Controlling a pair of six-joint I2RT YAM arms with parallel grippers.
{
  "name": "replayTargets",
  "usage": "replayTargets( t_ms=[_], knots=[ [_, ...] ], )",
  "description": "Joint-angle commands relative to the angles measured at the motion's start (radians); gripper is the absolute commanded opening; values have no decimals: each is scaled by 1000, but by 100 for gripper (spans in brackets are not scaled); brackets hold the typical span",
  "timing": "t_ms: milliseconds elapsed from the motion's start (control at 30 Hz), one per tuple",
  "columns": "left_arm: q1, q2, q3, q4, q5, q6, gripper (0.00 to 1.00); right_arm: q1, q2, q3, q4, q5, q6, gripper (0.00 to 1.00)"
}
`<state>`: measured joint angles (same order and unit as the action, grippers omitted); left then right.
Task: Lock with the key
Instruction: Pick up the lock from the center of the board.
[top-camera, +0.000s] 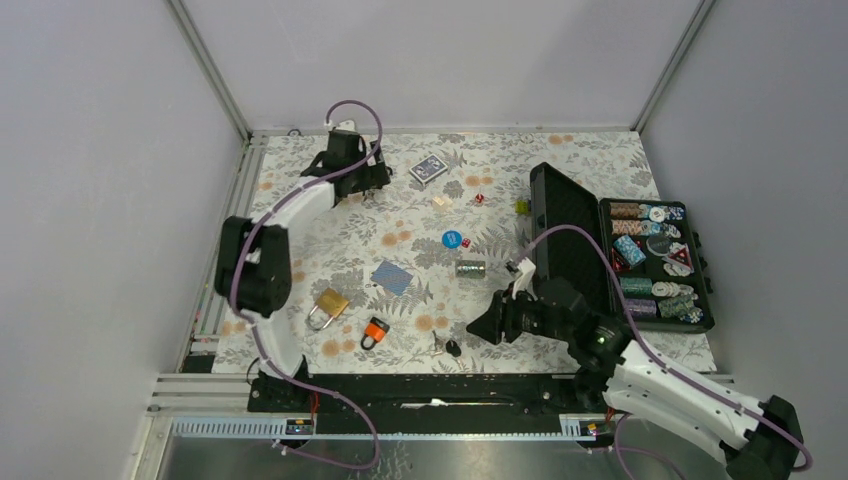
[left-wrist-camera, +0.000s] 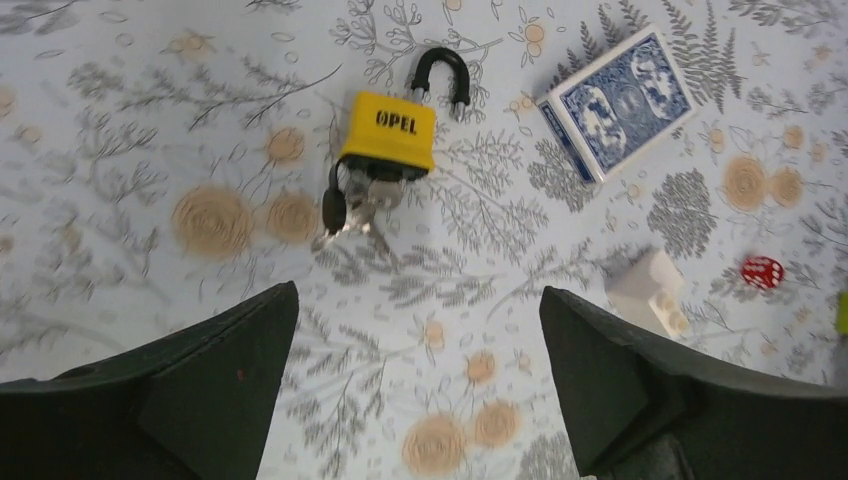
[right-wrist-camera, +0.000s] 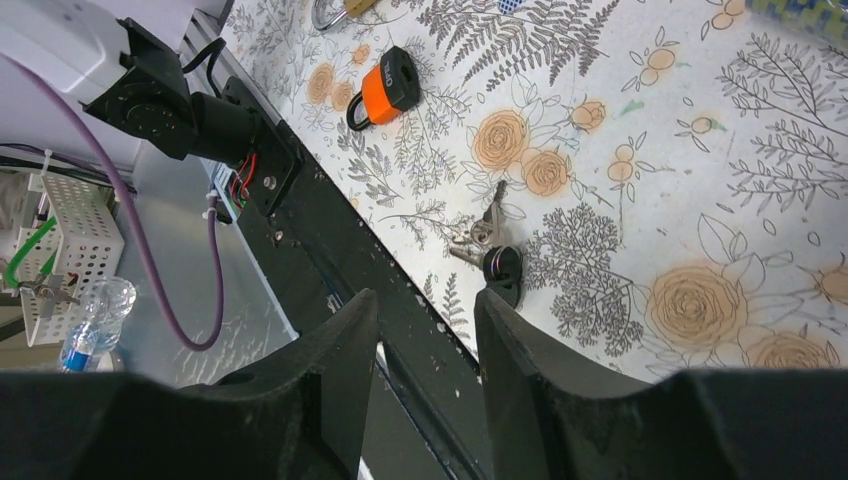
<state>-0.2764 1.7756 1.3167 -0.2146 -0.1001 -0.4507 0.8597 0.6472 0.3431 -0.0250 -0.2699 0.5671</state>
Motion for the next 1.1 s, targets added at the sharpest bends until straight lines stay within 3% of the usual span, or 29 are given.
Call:
replayTargets(
  t_ms=[0,200,633,967,1067],
  knots=[
    [14,173,205,-91,74,75,99,6,-90,23,-124,41,16,48],
    [21,389,430,-182,11,167,99,6,-198,32,-231,69,35,49],
    [26,583,693,-356,-65,163,97,6,-274,32,-294,100,45,49],
    [26,626,730,-391,-57,131,70,6,-273,32,-293,95,43,50],
    [26,636,741,-409,-45,130,48,6,-274,31,-293,94,43,50]
  ],
)
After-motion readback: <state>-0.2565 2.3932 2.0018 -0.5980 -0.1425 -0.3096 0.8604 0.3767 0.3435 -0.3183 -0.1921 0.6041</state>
